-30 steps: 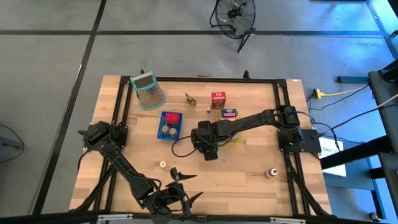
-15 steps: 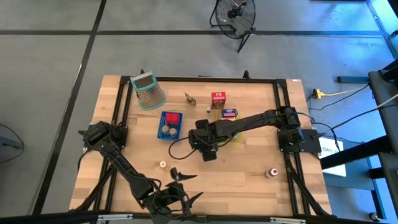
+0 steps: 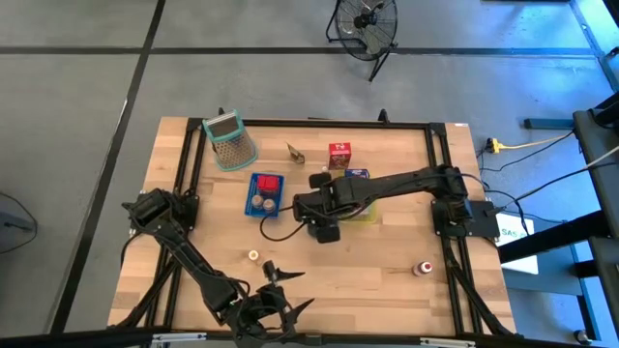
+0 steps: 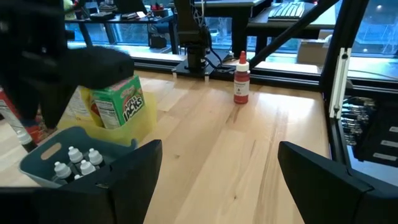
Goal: Pick & Place Kitchen Items
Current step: Put the orange seasoning pack into the blue bin
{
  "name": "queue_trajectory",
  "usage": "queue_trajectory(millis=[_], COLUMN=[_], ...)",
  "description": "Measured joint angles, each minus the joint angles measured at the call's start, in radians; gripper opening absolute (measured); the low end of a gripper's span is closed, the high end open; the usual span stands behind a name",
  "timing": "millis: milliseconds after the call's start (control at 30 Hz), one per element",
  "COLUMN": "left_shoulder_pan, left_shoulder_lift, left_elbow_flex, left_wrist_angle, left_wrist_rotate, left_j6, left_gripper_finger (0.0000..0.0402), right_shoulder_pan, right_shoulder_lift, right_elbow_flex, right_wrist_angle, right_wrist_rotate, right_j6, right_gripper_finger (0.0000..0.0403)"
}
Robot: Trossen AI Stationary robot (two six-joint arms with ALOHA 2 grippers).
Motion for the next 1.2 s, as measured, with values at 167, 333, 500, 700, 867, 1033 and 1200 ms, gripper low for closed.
queue_trajectory(millis=[167,333,500,700,867,1033,1200], left_shoulder_pan=[-0.011,-0.022,-0.038,-0.06,-0.067,-0.068,-0.062], left_shoulder_lift=[0.0,-0.001,-0.02,-0.049,-0.054,-0.054,-0.073], left_elbow_flex=[0.0,0.0,0.0,0.001,0.001,0.001,0.0], left_wrist_angle=[0.003,0.004,0.009,0.03,0.034,0.034,0.018], left_wrist_rotate=[-0.01,-0.019,-0.036,-0.063,-0.054,-0.054,-0.053], left_j6=[0.001,0.012,0.119,0.233,0.304,0.365,0.405], left_gripper_finger=[0.0317,0.0317,0.0317,0.0317,0.0317,0.0317,0.0317], right_shoulder_pan=[0.029,0.065,0.102,0.163,0.235,0.316,0.392], right_shoulder_lift=[0.0,0.0,0.0,-0.011,-0.01,-0.013,-0.017], right_elbow_flex=[0.087,0.116,0.117,0.117,0.116,0.116,0.116], right_wrist_angle=[-0.136,-0.244,-0.406,-0.411,-0.409,-0.409,-0.409], right_wrist_rotate=[0.0,-0.001,-0.004,-0.146,-0.211,-0.213,-0.239], right_j6=[0.044,0.084,0.197,0.272,0.324,0.391,0.499], right_gripper_finger=[0.0131,0.0131,0.0131,0.0131,0.0131,0.0131,0.0131])
